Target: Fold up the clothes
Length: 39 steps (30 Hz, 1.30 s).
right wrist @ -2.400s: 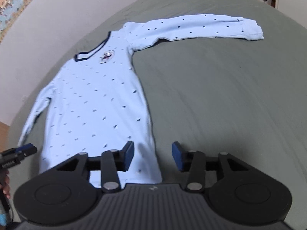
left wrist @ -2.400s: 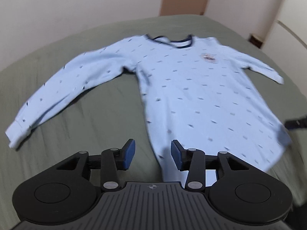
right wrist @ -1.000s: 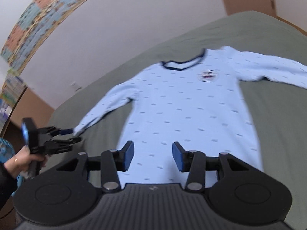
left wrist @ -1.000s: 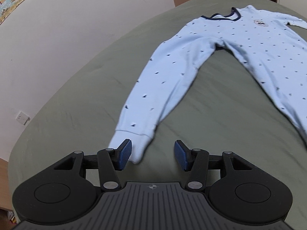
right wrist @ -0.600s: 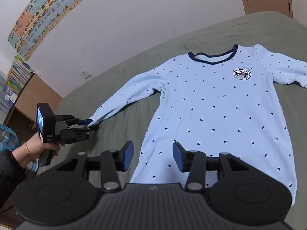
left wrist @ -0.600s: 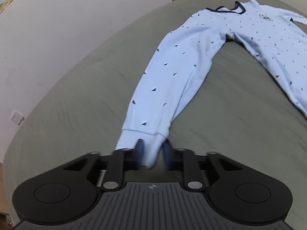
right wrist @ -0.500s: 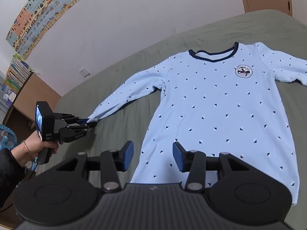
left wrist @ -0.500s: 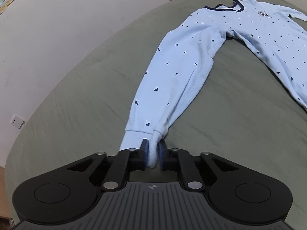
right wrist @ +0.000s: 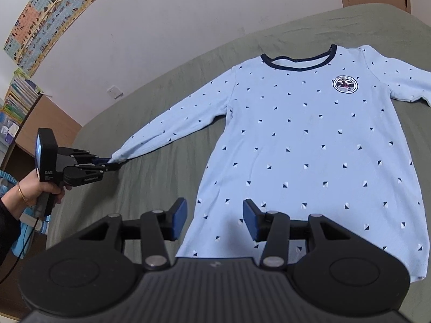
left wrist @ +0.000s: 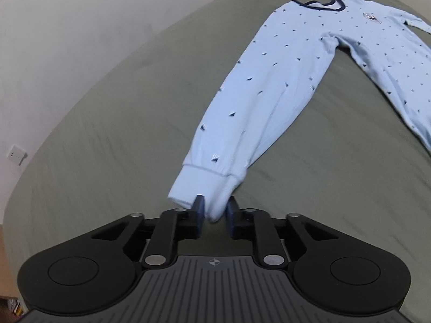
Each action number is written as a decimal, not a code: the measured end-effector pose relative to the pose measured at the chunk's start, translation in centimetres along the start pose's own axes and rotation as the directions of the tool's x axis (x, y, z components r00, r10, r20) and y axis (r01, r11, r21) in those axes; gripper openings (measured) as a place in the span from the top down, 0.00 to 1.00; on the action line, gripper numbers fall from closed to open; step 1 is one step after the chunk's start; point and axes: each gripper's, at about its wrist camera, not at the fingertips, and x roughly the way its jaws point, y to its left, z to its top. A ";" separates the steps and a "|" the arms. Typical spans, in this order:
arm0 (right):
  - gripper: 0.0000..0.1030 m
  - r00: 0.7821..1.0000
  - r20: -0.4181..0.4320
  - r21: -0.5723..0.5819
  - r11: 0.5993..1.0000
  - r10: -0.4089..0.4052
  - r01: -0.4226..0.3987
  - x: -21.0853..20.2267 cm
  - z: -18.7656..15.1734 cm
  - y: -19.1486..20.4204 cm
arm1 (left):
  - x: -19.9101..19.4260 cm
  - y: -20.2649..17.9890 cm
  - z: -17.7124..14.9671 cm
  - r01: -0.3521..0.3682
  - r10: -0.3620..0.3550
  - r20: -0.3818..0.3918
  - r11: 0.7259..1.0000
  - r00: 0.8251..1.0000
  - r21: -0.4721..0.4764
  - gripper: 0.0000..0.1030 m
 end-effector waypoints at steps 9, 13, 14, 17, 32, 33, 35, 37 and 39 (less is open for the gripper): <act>0.48 1.000 -0.009 0.015 0.999 0.029 -0.029 1.6 -0.1 0.6 | -3.9 1.6 -1.6 0.024 -0.008 0.145 0.994 0.989 -0.104 0.67; 0.48 0.999 -0.023 0.011 0.999 0.043 -0.042 2.6 -0.5 1.5 | -2.8 0.7 0.6 0.011 0.006 0.152 0.994 0.988 -0.109 0.67; 0.48 0.999 -0.028 0.009 0.999 0.046 -0.046 2.7 -0.6 1.8 | -2.0 0.3 0.9 0.009 0.006 0.135 0.995 0.991 -0.104 0.67; 0.48 0.999 -0.033 0.003 0.999 0.040 -0.040 2.5 -0.9 1.9 | 0.0 -0.8 1.0 0.004 0.004 0.091 0.996 0.996 -0.092 0.67; 0.48 0.996 0.066 0.093 0.994 -0.060 0.054 -4.1 -1.3 -3.2 | -2.8 -0.9 -0.5 -0.020 0.033 0.081 0.988 0.996 -0.154 0.65; 0.47 0.994 0.079 0.104 0.992 -0.075 0.067 -5.0 -1.4 -3.9 | -3.6 -1.3 -0.3 -0.007 0.021 0.087 0.987 0.996 -0.163 0.64; 0.44 0.990 0.099 0.128 0.988 -0.102 0.089 -6.6 -1.8 -5.1 | -4.9 -2.1 -0.1 0.015 0.003 0.096 0.983 0.995 -0.183 0.54; 0.42 0.986 0.110 0.148 0.983 -0.127 0.110 -7.9 -2.3 -6.0 | -5.8 -3.1 -0.1 0.030 -0.008 0.100 0.975 0.995 -0.219 0.52; 0.42 0.980 0.116 0.171 0.975 -0.164 0.142 -9.3 -3.3 -7.4 | -6.8 -4.3 -0.3 0.049 -0.022 0.109 0.967 0.994 -0.251 0.52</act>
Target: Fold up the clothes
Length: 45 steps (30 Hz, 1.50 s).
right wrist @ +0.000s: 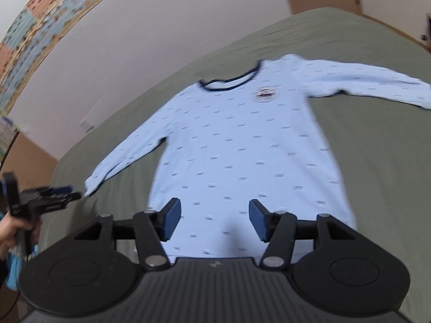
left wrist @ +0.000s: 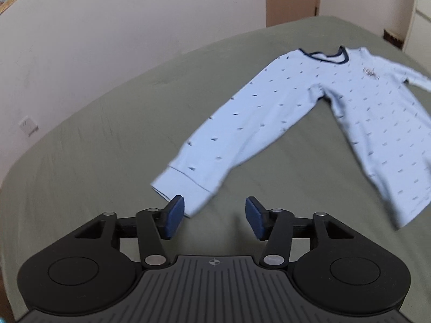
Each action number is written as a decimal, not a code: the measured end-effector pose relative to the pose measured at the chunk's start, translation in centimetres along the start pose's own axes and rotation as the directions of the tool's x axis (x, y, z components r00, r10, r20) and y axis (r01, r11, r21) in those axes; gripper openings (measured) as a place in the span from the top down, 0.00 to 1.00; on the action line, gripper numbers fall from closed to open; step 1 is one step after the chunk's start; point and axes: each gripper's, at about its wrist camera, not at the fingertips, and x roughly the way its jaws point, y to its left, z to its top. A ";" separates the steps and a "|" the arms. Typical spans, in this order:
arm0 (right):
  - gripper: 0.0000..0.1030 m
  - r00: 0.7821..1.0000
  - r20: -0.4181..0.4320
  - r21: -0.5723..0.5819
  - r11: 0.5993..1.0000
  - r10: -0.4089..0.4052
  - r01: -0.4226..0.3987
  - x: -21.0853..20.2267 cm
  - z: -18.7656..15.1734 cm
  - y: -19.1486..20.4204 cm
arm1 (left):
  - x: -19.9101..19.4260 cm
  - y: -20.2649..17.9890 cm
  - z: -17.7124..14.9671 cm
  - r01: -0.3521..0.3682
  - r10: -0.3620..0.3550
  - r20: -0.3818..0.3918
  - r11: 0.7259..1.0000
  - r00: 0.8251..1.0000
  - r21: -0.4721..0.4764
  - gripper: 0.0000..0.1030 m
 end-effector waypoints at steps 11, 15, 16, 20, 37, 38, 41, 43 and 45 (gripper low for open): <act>0.42 0.996 -0.023 0.188 0.978 -0.088 0.091 0.3 -3.4 -9.9 | -2.2 -13.2 -2.9 0.185 -0.183 0.039 0.982 0.982 -0.033 0.50; 0.43 0.998 -0.025 0.235 0.970 -0.061 0.065 1.3 -3.6 -11.7 | -0.4 -16.3 -2.7 0.178 -0.178 0.016 0.983 0.984 -0.040 0.50; 0.43 0.998 -0.026 0.234 0.970 -0.060 0.065 1.5 -3.5 -11.7 | 0.0 -16.7 -2.7 0.170 -0.170 0.008 0.985 0.985 -0.038 0.51; 0.66 0.997 -0.046 0.223 0.973 -0.054 0.063 2.8 -3.2 -12.0 | 1.7 -17.7 -2.9 0.136 -0.137 -0.023 0.990 0.990 -0.039 0.81; 0.63 0.983 -0.045 0.113 0.977 -0.176 0.180 -0.1 -3.0 -11.2 | -1.8 -18.2 -4.2 0.095 -0.098 -0.028 0.990 0.995 -0.106 0.44; 0.54 0.986 -0.002 0.086 0.982 -0.169 0.169 -2.2 -2.7 -10.1 | -2.7 -18.0 -4.1 0.093 -0.096 -0.022 0.989 0.995 -0.110 0.40; 0.21 0.983 0.088 0.001 0.987 -0.161 0.161 -7.1 -1.9 -7.0 | -7.1 -17.6 -2.7 0.106 -0.103 0.032 0.988 0.994 -0.114 0.34; 0.14 0.977 0.136 -0.058 0.983 -0.164 0.173 -10.7 -1.4 -4.5 | -10.2 -17.7 -1.3 0.054 -0.049 0.047 0.992 0.998 -0.114 0.28; 0.03 0.971 0.165 -0.095 0.977 -0.171 0.189 -13.6 -1.0 -2.4 | -11.9 -17.8 -0.5 0.025 -0.019 0.049 0.993 0.999 -0.116 0.26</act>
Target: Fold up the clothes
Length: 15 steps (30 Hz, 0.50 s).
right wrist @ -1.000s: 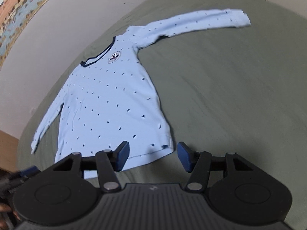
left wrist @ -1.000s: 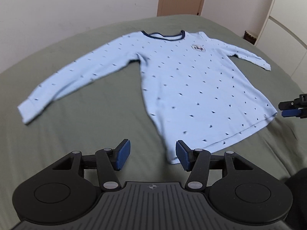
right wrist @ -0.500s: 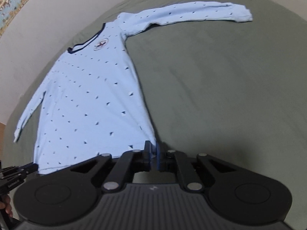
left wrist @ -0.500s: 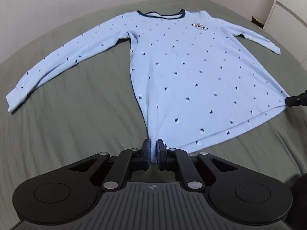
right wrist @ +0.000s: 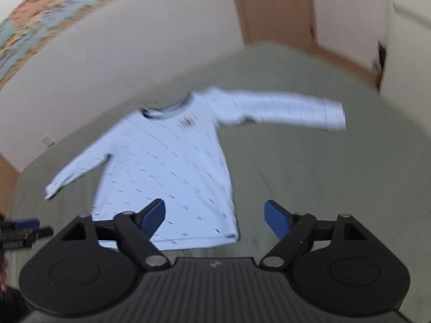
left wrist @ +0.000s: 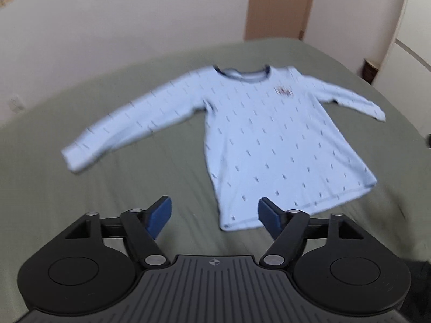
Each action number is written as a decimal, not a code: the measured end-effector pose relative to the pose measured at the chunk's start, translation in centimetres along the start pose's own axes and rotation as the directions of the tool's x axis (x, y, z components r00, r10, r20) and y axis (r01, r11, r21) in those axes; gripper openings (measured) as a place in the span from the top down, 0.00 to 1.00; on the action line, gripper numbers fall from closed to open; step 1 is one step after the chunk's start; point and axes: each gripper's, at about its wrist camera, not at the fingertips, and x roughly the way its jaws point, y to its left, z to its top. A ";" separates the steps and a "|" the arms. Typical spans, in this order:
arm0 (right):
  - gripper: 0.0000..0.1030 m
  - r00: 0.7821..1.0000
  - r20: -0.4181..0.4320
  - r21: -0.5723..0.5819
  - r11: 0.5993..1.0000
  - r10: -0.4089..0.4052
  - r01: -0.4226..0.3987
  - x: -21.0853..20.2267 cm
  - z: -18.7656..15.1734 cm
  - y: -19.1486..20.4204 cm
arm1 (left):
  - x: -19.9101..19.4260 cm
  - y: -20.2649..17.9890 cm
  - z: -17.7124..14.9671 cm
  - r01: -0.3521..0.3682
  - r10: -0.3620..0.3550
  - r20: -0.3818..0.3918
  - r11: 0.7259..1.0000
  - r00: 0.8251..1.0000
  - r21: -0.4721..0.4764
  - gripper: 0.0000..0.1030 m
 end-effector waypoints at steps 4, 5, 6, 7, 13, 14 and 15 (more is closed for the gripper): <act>0.00 1.000 0.024 0.000 1.000 -0.017 0.017 -4.1 1.5 1.6 | -5.2 -0.8 2.1 -0.040 0.040 0.041 0.999 0.998 -0.002 0.21; 0.00 0.999 0.030 0.003 1.000 -0.015 0.014 -5.3 1.8 2.0 | -6.5 -1.1 2.4 -0.049 0.049 0.053 0.999 0.997 -0.009 0.16; 0.00 0.999 0.033 0.003 1.000 -0.016 0.016 -6.1 2.0 2.4 | -7.4 -1.4 2.6 -0.051 0.052 0.058 0.999 0.997 -0.017 0.14; 0.00 0.999 0.038 -0.003 1.000 -0.020 0.020 -6.8 2.1 2.8 | -8.2 -1.6 2.7 -0.052 0.053 0.063 0.998 0.997 -0.026 0.12; 0.00 0.997 0.039 -0.058 0.996 -0.067 0.069 -9.1 1.6 5.1 | -12.4 -2.8 3.0 -0.035 0.040 0.103 0.998 0.994 -0.053 0.11; 0.00 0.997 0.033 -0.065 0.996 -0.066 0.068 -9.5 1.4 5.3 | -12.7 -2.9 2.9 -0.031 0.037 0.102 0.998 0.994 -0.055 0.11; 0.00 0.997 0.029 -0.063 0.996 -0.065 0.067 -9.9 1.4 5.4 | -13.0 -3.1 2.7 -0.029 0.035 0.101 0.998 0.994 -0.057 0.11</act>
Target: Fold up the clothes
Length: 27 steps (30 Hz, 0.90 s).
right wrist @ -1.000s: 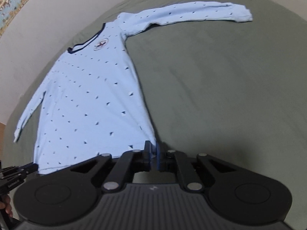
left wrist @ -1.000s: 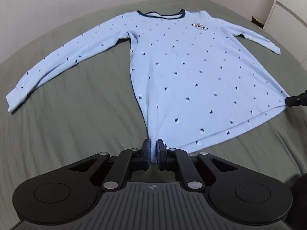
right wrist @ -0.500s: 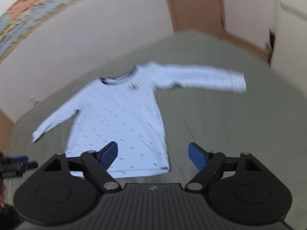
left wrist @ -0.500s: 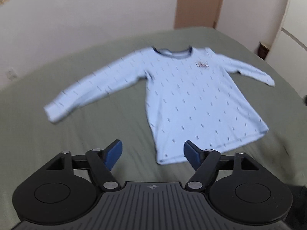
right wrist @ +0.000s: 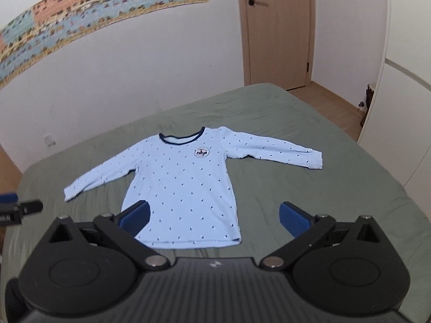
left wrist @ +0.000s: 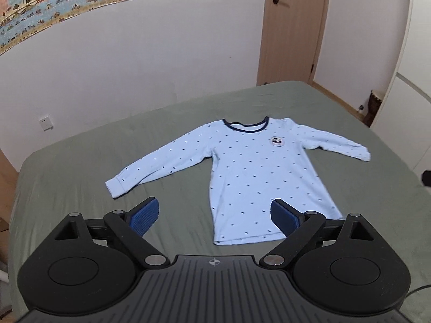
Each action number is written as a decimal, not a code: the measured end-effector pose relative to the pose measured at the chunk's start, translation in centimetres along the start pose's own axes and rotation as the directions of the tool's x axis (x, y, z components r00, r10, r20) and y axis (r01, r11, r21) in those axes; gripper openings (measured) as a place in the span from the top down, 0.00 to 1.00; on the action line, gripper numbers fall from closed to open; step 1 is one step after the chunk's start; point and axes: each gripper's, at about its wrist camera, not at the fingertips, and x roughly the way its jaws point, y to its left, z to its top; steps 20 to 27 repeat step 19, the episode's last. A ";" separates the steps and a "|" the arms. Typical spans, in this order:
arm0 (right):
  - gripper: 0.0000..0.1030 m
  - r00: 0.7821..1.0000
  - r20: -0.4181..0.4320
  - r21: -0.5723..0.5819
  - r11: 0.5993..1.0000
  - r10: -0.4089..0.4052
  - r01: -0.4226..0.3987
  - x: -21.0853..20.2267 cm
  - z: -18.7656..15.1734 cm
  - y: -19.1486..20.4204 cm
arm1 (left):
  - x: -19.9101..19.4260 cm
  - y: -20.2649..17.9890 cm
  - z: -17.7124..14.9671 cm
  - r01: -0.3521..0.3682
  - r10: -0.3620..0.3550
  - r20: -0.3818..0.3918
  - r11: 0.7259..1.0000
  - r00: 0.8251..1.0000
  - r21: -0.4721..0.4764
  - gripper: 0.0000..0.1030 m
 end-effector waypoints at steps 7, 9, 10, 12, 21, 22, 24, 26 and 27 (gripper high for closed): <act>0.00 1.000 0.014 -0.001 1.000 -0.006 0.006 -2.3 -0.1 0.7 | -0.7 -1.4 -1.6 -0.040 0.041 -0.027 0.998 0.999 0.053 0.11; 0.00 1.000 0.018 -0.006 1.000 -0.008 0.008 -2.4 0.0 0.9 | -0.3 -1.6 -1.8 -0.038 0.040 -0.031 0.998 0.999 0.059 0.11; 0.00 1.000 0.018 -0.012 1.000 -0.006 0.007 -2.3 0.0 1.1 | -0.1 -1.8 -1.8 -0.038 0.040 -0.031 0.997 0.999 0.063 0.11; 0.00 1.000 0.018 -0.024 1.000 -0.007 0.007 -2.1 -0.1 1.3 | -0.1 -1.9 -2.0 -0.040 0.042 -0.019 0.997 0.999 0.066 0.11; 0.00 1.000 0.022 -0.045 0.999 -0.015 0.016 -1.8 -0.4 1.8 | -0.5 -2.3 -2.1 -0.038 0.037 0.022 0.997 0.999 0.072 0.11; 0.00 1.000 0.022 -0.045 0.999 -0.015 0.016 -1.8 -0.4 1.8 | -0.5 -2.3 -2.1 -0.038 0.037 0.022 0.997 0.999 0.072 0.11; 0.00 1.000 0.022 -0.045 0.999 -0.015 0.016 -1.8 -0.4 1.8 | -0.5 -2.3 -2.1 -0.038 0.037 0.022 0.997 0.999 0.072 0.11; 0.00 1.000 0.022 -0.045 0.999 -0.015 0.016 -1.8 -0.4 1.8 | -0.5 -2.3 -2.1 -0.038 0.037 0.022 0.997 0.999 0.072 0.11; 0.00 1.000 0.022 -0.045 0.999 -0.015 0.016 -1.8 -0.4 1.8 | -0.5 -2.3 -2.1 -0.038 0.037 0.022 0.997 0.999 0.072 0.11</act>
